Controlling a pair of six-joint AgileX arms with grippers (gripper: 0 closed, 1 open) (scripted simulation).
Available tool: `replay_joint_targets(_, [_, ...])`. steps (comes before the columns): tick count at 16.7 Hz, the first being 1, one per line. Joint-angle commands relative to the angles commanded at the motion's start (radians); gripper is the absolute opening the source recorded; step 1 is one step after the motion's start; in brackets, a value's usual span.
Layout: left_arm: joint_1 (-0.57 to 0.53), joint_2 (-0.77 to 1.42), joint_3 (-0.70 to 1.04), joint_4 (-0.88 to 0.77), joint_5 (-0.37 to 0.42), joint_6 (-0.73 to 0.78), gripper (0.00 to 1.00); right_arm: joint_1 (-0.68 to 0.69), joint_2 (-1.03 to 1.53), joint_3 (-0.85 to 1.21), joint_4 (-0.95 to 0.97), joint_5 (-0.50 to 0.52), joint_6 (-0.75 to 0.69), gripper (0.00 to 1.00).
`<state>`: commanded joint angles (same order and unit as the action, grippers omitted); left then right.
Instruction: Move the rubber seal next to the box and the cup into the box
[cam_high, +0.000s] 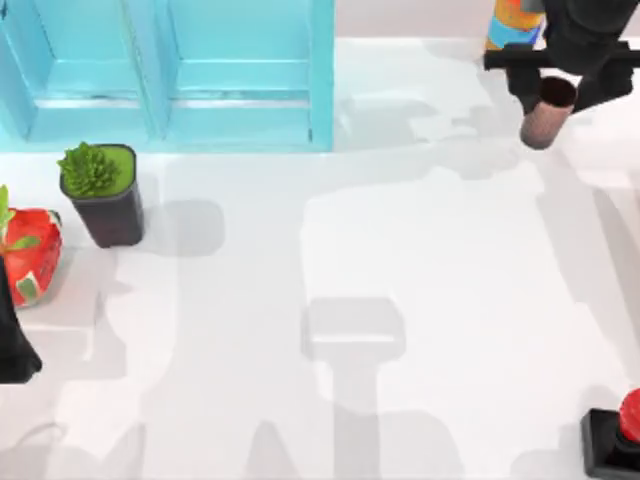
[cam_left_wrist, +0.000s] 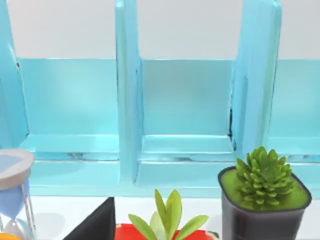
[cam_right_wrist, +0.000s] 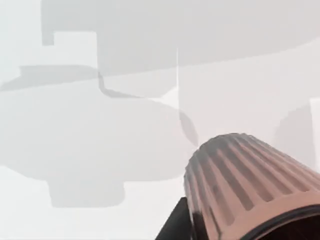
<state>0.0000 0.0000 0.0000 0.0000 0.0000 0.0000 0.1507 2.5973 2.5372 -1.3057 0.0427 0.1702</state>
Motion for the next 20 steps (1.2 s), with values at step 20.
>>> replay_joint_targets(20, [0.0, 0.0, 0.0, 0.0, 0.0, 0.0, 1.0, -0.217, -0.073, 0.237, -0.201, -0.039, -0.173, 0.0])
